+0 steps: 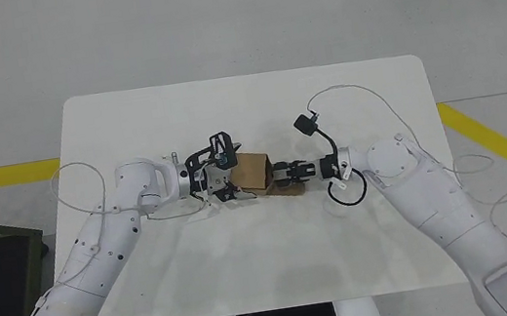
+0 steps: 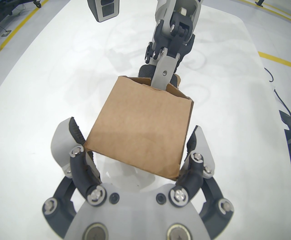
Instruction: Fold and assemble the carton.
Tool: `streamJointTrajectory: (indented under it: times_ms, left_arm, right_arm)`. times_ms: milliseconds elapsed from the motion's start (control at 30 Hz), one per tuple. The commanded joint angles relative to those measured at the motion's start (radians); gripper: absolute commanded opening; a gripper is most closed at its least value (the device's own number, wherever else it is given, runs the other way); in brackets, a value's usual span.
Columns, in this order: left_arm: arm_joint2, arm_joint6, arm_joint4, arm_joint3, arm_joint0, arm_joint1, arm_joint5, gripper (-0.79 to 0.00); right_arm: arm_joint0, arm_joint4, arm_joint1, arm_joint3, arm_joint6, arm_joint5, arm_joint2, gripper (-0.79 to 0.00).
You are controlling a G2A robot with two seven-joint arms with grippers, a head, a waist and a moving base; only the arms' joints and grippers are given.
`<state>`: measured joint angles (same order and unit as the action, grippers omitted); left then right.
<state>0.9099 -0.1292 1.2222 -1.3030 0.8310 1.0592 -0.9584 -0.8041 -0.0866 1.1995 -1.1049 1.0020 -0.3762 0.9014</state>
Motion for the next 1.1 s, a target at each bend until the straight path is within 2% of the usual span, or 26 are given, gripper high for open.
streamJointTrajectory:
  times_ms: [0,400,1067]
  left_arm:
    - [0.001,0.000,0.000,0.000,0.000,0.000,0.000,0.000]
    - [0.003,-0.010,-0.008,0.002,0.000,0.003,-0.005,0.000]
    - [0.009,-0.028,-0.014,0.004,0.006,0.004,-0.017,0.000]
  right_arm:
    - [0.006,-0.008,0.005,0.015,-0.010,-0.008,-0.007,-0.785]
    - [0.041,-0.030,0.037,0.075,-0.048,-0.046,-0.056,-0.785]
    - [0.084,-0.072,0.081,0.154,-0.037,-0.088,-0.109,-0.785]
